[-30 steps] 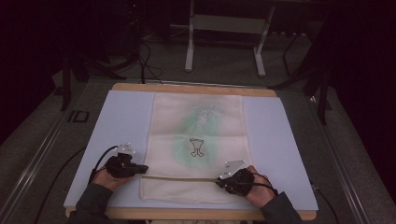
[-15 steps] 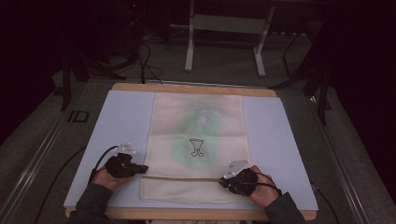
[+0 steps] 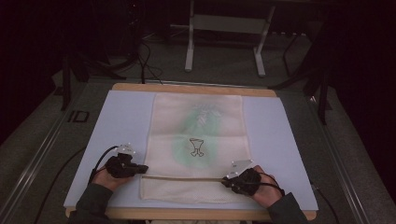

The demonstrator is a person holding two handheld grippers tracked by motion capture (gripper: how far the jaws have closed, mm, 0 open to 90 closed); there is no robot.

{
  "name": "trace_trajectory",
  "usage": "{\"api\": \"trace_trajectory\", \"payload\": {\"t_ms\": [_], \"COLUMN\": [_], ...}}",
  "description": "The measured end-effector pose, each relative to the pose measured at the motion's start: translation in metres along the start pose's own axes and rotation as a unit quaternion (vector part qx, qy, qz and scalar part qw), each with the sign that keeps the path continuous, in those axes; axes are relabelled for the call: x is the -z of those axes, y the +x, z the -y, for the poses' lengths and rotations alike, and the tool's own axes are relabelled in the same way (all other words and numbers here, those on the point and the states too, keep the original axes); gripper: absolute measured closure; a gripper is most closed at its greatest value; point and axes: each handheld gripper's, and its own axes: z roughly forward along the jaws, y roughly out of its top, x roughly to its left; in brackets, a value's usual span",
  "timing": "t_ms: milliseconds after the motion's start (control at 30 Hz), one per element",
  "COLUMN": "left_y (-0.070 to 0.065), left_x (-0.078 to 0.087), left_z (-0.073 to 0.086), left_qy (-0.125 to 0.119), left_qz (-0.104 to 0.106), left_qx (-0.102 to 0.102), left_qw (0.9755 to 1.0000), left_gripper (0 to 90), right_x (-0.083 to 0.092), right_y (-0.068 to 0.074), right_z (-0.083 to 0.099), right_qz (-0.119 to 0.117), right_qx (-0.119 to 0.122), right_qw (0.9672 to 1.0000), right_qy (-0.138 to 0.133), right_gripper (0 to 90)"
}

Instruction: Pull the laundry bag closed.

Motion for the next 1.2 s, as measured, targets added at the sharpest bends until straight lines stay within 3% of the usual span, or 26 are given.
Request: {"api": "trace_trajectory", "payload": {"t_ms": [600, 1200], "left_y": [0.000, 0.000], "left_x": [0.000, 0.000], "left_z": [0.000, 0.000], "left_qy": [0.000, -0.001], "left_qz": [0.000, 0.001], "left_qx": [0.000, 0.001], "left_qw": [1.0000, 1.0000], "left_gripper": [89.9, 89.9], "right_x": [0.007, 0.023], "right_y": [-0.003, -0.015], "right_z": [0.007, 0.028], "right_qz": [0.002, 0.004], "right_qx": [-0.005, -0.029], "right_qw": [1.0000, 0.9996], "right_qy": [0.000, 0.000], "right_gripper": [82.3, 82.3]}}
